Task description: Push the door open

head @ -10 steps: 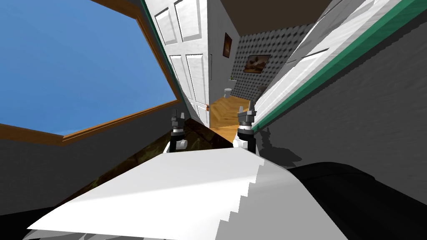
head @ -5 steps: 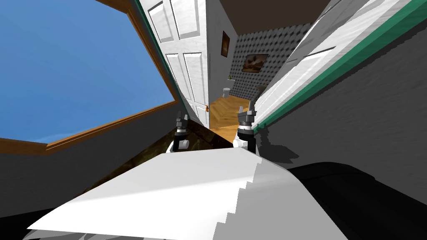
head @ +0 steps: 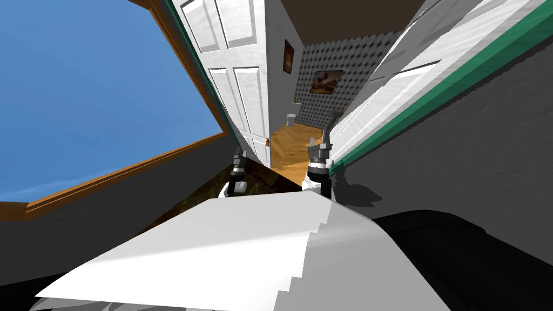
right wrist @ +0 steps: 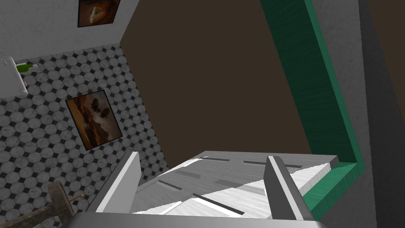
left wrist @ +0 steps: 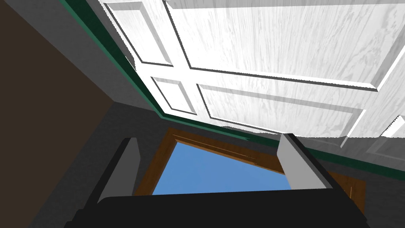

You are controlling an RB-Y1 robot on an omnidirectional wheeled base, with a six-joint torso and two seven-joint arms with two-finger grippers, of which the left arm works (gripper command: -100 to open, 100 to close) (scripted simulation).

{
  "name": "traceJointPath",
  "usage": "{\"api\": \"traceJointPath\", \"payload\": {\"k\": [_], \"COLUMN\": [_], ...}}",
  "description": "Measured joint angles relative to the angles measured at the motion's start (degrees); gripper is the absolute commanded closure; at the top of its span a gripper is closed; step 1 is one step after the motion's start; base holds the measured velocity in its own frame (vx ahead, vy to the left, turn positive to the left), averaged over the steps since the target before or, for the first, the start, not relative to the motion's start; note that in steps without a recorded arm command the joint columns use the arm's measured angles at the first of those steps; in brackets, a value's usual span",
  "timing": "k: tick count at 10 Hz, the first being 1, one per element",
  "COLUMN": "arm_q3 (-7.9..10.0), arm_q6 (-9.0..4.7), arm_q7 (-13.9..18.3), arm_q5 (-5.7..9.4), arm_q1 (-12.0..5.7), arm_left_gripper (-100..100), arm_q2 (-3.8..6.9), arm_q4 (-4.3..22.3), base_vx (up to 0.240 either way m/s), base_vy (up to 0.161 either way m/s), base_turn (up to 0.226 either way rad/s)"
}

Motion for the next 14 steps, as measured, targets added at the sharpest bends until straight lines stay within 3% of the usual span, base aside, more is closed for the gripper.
{"api": "traceJointPath", "payload": {"k": [7,14], "arm_q3": [-1.32,-2.79], "arm_q6": [-0.89,-2.45], "arm_q7": [0.68,1.82], "arm_q5": [-0.39,-0.75], "arm_q1": [-3.26,-7.8], "arm_left_gripper": [-100,-100], "arm_q2": [0.07,0.15], "arm_q4": [8.73,20.4], "base_vx": [0.059,0.08], "base_vy": [0.046,0.068], "base_turn": [-0.063,-0.09]}}
